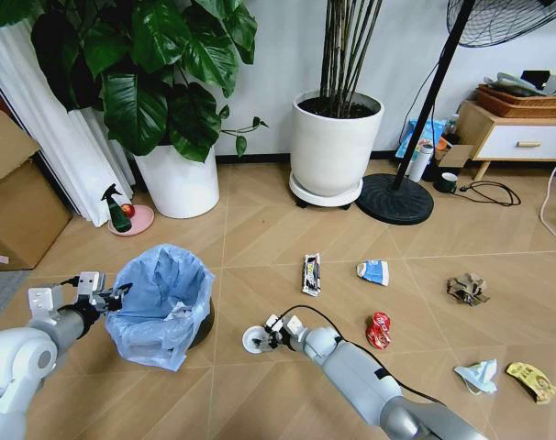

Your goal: Pick up the trash bin and place the garbage on the floor into it.

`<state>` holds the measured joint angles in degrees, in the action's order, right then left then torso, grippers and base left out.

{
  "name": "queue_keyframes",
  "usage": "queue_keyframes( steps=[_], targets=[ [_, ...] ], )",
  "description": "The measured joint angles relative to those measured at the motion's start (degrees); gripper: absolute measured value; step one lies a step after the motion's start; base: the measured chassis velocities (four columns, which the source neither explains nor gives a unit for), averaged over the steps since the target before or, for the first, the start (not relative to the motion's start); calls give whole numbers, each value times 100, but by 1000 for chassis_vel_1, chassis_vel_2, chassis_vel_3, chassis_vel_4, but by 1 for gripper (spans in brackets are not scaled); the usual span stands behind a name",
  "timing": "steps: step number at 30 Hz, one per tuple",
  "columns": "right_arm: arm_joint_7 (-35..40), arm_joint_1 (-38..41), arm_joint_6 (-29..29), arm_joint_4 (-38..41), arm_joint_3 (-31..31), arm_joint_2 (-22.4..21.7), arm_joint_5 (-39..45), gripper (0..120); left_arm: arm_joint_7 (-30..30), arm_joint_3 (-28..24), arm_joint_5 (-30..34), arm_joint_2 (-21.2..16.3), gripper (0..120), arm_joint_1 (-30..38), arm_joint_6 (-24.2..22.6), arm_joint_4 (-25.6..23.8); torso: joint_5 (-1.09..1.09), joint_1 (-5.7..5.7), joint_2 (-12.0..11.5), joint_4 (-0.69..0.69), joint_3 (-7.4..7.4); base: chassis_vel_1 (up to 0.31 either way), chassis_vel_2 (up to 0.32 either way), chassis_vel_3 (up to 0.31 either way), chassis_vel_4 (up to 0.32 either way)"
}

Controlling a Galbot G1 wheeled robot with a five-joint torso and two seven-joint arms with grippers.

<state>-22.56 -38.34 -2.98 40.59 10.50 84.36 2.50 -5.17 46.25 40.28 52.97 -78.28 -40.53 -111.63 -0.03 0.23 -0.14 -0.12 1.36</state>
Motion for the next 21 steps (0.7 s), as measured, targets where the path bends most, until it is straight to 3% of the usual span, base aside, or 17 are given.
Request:
queue_keyframes(
  steps=[4,9,10,13,21],
  targets=[
    [-25,-35,0,78,5,-66,18,53,1,-8,-11,8,0,0,16,0,0,0,0,-1,0,0,0,0,0],
    [-30,-46,0,92,6,-75,20,46,-1,-9,-17,15,0,-7,23,-1,-1,0,0,-1,0,0,0,0,0],
    [-22,-46,0,92,3,-76,20,34,-5,-9,-27,18,0,-22,30,-3,-2,0,0,-2,1,0,0,0,0],
    [-14,-57,0,92,1,-67,19,21,-13,-4,-37,21,0,-49,33,-13,-3,0,-1,-3,1,0,0,0,0],
    [-16,-93,-9,120,-20,-57,17,1,-23,16,-39,13,0,-59,38,-30,-2,0,-1,-1,1,0,0,0,0]
  ],
)
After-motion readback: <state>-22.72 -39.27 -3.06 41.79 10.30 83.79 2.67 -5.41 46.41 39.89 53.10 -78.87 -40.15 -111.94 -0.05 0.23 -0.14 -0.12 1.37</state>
